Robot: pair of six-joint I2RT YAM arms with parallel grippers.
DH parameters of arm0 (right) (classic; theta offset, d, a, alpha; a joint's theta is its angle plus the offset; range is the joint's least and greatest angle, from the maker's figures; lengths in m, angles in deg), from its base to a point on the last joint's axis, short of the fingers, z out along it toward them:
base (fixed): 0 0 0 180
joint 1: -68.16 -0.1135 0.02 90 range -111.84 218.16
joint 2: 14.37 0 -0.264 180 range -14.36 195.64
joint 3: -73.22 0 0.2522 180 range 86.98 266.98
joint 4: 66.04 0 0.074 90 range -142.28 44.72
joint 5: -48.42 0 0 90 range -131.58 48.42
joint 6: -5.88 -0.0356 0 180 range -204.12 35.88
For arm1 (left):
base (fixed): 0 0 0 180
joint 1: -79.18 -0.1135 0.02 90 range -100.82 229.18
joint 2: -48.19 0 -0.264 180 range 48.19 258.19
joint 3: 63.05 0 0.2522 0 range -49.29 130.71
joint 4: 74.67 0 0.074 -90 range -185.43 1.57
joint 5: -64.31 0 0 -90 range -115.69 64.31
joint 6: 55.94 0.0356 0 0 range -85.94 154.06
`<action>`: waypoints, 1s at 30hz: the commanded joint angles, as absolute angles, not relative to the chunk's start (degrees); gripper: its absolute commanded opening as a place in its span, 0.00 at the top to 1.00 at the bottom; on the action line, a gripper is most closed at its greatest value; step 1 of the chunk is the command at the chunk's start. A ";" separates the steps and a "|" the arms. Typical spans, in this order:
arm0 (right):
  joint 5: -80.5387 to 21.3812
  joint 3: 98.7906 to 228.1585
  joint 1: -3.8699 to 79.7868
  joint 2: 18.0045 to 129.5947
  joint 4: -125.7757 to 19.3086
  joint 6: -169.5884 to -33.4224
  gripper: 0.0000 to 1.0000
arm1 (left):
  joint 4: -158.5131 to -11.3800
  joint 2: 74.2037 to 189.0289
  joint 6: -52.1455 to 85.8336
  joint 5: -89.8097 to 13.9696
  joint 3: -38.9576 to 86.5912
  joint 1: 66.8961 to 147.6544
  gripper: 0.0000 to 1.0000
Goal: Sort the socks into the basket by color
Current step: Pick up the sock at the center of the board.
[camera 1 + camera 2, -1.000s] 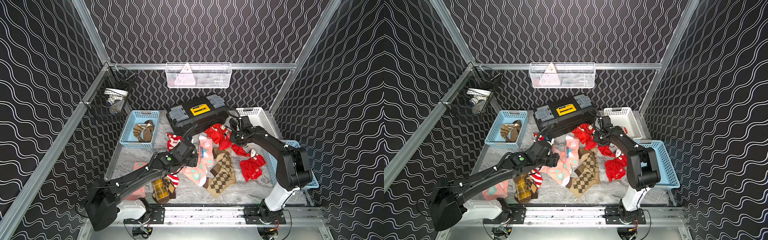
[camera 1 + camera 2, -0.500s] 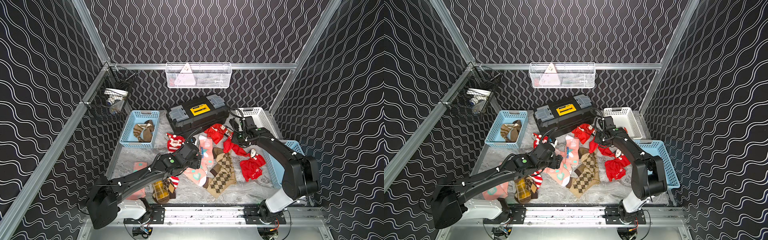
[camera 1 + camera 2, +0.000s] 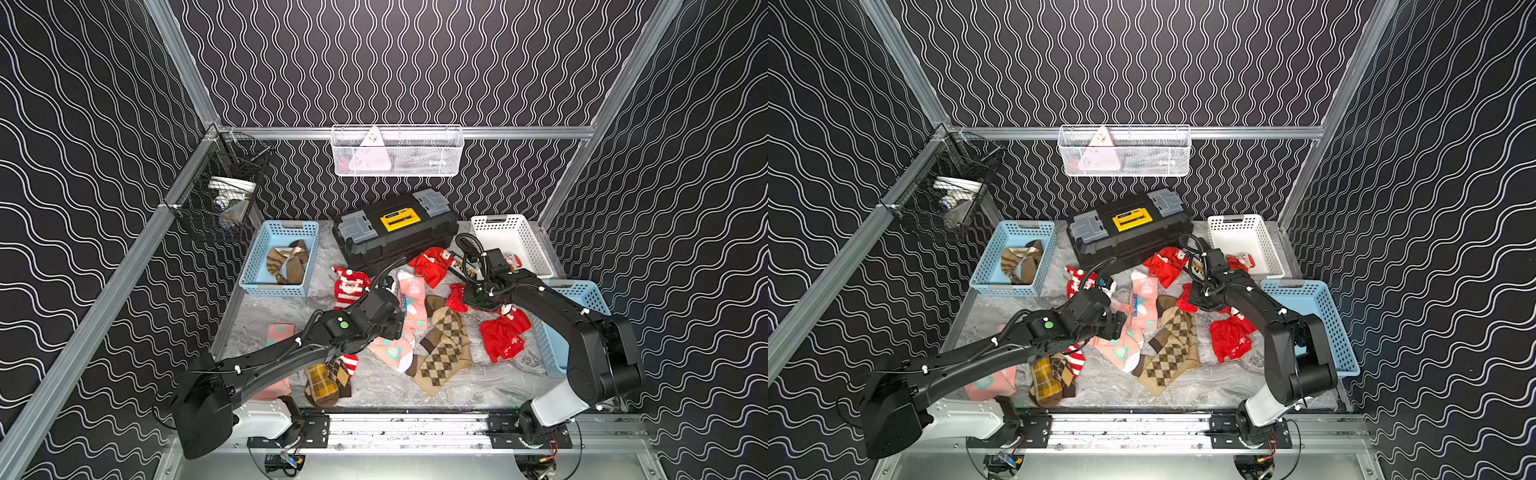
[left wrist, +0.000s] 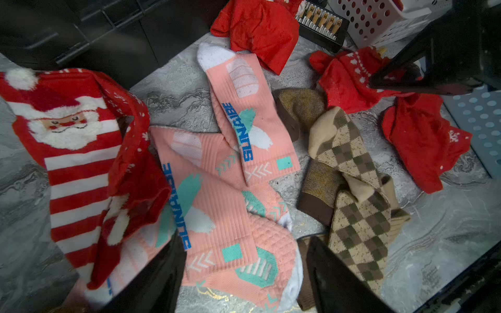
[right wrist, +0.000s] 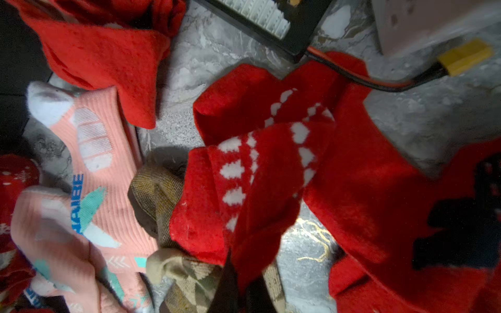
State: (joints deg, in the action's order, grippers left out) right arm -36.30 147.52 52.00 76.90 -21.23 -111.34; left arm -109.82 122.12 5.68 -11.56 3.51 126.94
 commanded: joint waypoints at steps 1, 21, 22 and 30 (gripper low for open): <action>-35.42 147.44 51.82 77.45 -22.05 -112.15 0.92 | -108.42 122.46 6.11 -10.75 3.31 127.08 0.25; -34.81 148.06 51.37 74.98 -20.65 -112.68 1.00 | -108.03 121.68 6.63 -9.72 3.26 127.16 0.24; -34.79 148.39 51.30 74.47 -20.35 -112.64 1.00 | -108.03 121.58 6.64 -9.69 3.26 127.17 0.24; -35.07 151.43 51.18 70.19 -17.42 -112.86 1.00 | -108.69 120.11 6.82 -8.87 3.31 127.16 0.24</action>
State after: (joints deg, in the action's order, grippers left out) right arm -35.05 150.75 51.28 71.52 -19.57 -112.13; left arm -108.94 120.76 5.92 -10.21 3.51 127.14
